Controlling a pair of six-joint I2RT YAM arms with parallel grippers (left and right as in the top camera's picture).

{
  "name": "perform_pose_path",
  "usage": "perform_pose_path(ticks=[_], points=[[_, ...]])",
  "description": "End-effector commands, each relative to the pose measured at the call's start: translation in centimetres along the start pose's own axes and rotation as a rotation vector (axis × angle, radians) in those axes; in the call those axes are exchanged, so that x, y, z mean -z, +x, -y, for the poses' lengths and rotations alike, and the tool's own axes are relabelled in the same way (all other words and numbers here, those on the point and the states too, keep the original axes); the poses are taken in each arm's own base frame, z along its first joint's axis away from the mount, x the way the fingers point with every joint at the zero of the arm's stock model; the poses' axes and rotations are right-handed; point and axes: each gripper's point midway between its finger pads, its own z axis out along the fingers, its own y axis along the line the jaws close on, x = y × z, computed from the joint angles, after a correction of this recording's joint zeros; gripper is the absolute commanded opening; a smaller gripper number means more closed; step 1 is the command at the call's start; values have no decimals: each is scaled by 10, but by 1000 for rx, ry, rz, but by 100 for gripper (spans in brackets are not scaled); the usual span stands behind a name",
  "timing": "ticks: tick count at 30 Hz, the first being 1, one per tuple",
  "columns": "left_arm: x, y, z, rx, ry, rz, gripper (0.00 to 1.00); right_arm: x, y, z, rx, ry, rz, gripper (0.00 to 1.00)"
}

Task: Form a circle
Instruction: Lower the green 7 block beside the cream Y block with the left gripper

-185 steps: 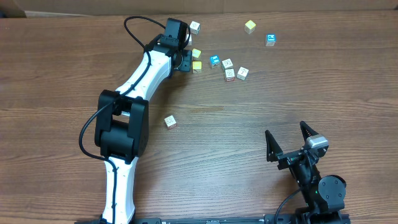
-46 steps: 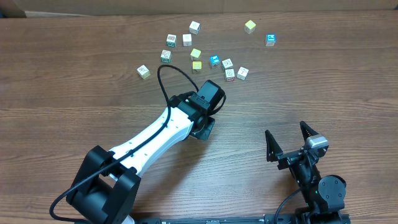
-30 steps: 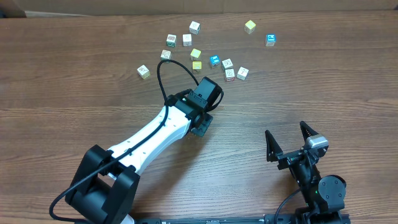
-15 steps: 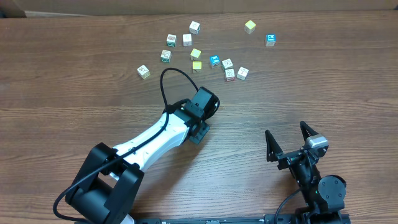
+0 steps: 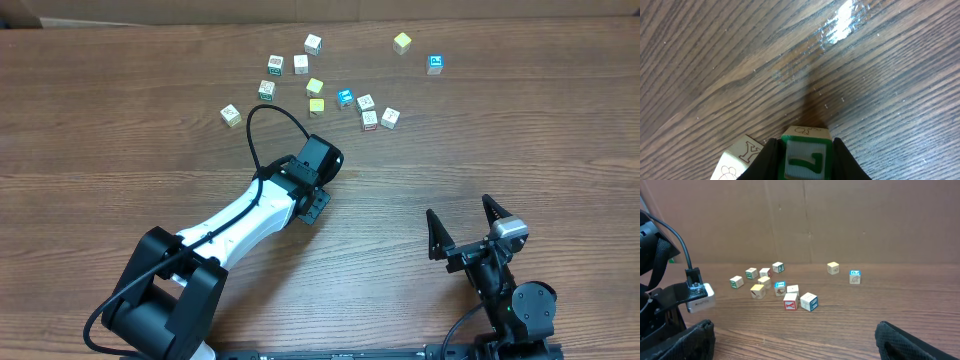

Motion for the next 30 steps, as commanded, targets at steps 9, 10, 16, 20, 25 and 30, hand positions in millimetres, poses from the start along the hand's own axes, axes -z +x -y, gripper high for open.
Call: perform_pose_path(ticks=[9,10,16,20,25,30], points=[[-5,13,3,-25,14,-38,14,0,2,2,5,7,3,100],[-5,15,3,-26,14,-41,15,0,2,2,5,7,3,100],[-8,16,3,-33,13,-37,29,0,2,2,5,6,4,100],[-8,16,3,-32,13,-35,37,0,2,2,5,7,3,100],[-8,13,2,-30,6,-26,43,0,2,2,5,7,3,100],[-8,9,0,-32,3,-9,34,0,2,2,5,6,4,100]])
